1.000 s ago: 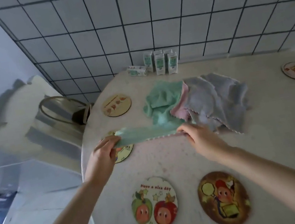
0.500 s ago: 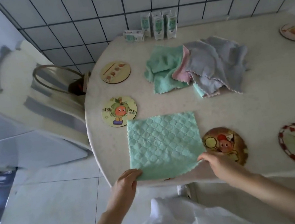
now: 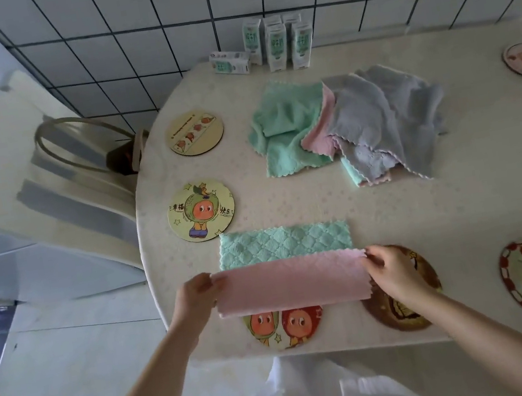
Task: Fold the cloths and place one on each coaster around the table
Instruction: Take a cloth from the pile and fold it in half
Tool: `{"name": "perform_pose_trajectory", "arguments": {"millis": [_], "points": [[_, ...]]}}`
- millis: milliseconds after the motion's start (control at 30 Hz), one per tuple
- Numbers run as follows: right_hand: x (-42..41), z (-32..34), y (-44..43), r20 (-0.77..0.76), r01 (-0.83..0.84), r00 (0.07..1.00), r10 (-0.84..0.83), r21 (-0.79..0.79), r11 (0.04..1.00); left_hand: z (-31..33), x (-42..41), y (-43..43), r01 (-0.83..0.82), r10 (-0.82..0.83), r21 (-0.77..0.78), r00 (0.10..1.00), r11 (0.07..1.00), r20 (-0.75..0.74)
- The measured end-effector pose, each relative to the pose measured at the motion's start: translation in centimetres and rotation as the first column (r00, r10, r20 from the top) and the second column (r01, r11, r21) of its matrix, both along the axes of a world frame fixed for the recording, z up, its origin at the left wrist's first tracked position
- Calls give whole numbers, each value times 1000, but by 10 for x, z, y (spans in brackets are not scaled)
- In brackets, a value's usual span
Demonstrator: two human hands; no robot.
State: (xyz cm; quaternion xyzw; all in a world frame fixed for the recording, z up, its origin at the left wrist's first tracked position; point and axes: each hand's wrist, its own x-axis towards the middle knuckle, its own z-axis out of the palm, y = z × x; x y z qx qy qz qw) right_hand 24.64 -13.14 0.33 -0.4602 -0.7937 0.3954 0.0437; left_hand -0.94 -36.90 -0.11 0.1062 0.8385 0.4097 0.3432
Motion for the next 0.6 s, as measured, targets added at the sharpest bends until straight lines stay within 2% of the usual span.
{"name": "perform_pose_trajectory", "arguments": {"millis": [200, 433, 600], "points": [[-29, -25, 28, 46, 115, 993, -111, -92, 989, -15, -17, 41, -100, 101, -24, 993, 995, 60], [-39, -34, 49, 44, 180, 984, -175, -161, 970, -24, -34, 66, -103, 102, -57, 995, 993, -13], [-43, -43, 56, 98, 222, 973, -207, -179, 959, -30, -40, 74, -101, 94, -94, 993, 990, -75]]}}
